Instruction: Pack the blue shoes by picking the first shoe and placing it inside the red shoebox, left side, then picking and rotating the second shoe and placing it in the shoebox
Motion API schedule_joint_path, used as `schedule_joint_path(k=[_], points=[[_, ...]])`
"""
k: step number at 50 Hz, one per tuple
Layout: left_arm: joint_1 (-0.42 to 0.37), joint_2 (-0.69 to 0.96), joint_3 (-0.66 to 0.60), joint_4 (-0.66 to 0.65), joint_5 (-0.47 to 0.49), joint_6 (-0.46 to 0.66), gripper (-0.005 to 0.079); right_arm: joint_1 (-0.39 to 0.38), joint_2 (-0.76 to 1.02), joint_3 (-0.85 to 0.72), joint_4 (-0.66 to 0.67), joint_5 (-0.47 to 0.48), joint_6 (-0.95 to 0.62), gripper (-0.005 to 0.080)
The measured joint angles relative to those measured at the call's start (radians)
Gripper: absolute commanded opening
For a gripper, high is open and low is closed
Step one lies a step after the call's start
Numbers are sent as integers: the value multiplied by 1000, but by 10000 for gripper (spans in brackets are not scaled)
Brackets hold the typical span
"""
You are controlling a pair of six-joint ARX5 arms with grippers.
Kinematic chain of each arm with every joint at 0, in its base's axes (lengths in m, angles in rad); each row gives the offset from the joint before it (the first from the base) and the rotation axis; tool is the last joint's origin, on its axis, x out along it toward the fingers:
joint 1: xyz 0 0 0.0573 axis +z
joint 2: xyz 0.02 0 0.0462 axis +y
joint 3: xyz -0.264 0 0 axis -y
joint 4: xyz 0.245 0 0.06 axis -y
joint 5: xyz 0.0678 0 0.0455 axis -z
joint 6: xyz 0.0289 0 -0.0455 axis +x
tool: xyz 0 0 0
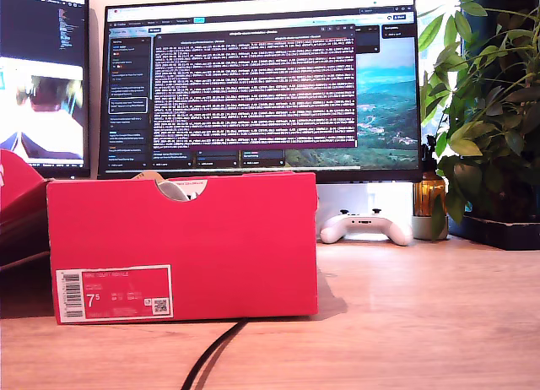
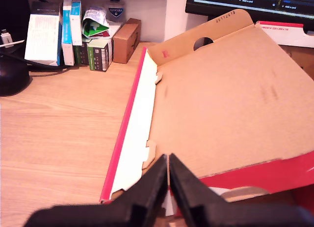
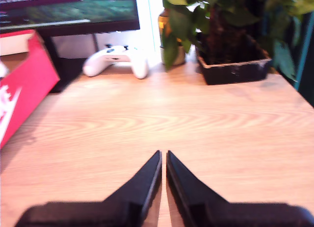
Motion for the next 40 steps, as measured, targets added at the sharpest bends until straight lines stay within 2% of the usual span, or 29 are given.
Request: schedule_joint_path(k=[40], points=[[0, 0, 0, 0, 0, 0, -21, 0, -27, 0, 15, 3, -5, -11]])
